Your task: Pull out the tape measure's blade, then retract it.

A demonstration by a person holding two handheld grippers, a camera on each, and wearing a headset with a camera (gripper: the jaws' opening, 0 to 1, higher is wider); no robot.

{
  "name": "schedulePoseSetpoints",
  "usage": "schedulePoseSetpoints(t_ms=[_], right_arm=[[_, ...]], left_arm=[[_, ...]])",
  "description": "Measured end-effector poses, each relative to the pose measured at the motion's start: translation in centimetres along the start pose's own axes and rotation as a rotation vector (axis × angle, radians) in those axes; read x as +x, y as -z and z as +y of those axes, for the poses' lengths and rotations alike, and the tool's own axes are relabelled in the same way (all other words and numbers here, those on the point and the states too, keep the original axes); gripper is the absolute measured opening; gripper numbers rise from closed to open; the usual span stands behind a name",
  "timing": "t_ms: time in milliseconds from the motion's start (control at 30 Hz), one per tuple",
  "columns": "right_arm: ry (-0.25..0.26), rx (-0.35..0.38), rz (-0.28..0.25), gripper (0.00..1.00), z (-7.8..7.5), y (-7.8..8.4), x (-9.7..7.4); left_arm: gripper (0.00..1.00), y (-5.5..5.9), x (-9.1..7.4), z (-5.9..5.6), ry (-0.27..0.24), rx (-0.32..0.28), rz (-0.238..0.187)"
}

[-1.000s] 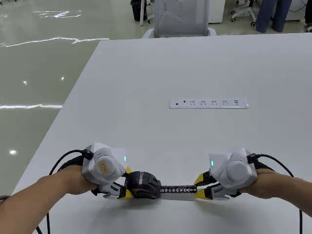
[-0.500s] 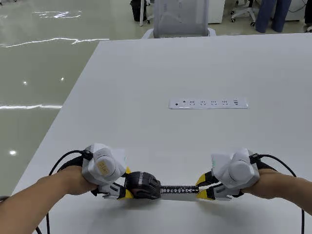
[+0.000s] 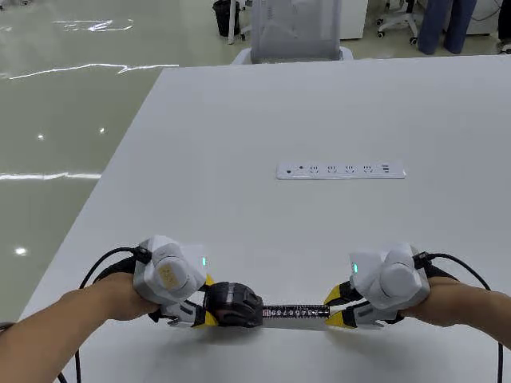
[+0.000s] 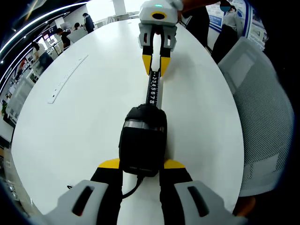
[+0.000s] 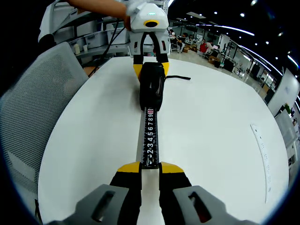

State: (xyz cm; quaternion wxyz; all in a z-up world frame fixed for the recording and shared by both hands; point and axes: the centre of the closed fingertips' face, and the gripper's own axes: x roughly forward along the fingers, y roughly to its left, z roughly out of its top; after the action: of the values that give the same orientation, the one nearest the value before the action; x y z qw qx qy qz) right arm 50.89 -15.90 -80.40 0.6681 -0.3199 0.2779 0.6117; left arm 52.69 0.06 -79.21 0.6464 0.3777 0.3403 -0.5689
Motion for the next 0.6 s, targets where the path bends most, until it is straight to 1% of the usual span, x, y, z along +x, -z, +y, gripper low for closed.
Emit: schedulePoseSetpoints(t_ms=[600], right_arm=[[0.002, -0.006, 0.006, 0.12, -0.18, 0.66, -0.7]], left_arm=[[0.25, 0.01, 0.01, 0.0, -0.003, -0.001, 0.001]])
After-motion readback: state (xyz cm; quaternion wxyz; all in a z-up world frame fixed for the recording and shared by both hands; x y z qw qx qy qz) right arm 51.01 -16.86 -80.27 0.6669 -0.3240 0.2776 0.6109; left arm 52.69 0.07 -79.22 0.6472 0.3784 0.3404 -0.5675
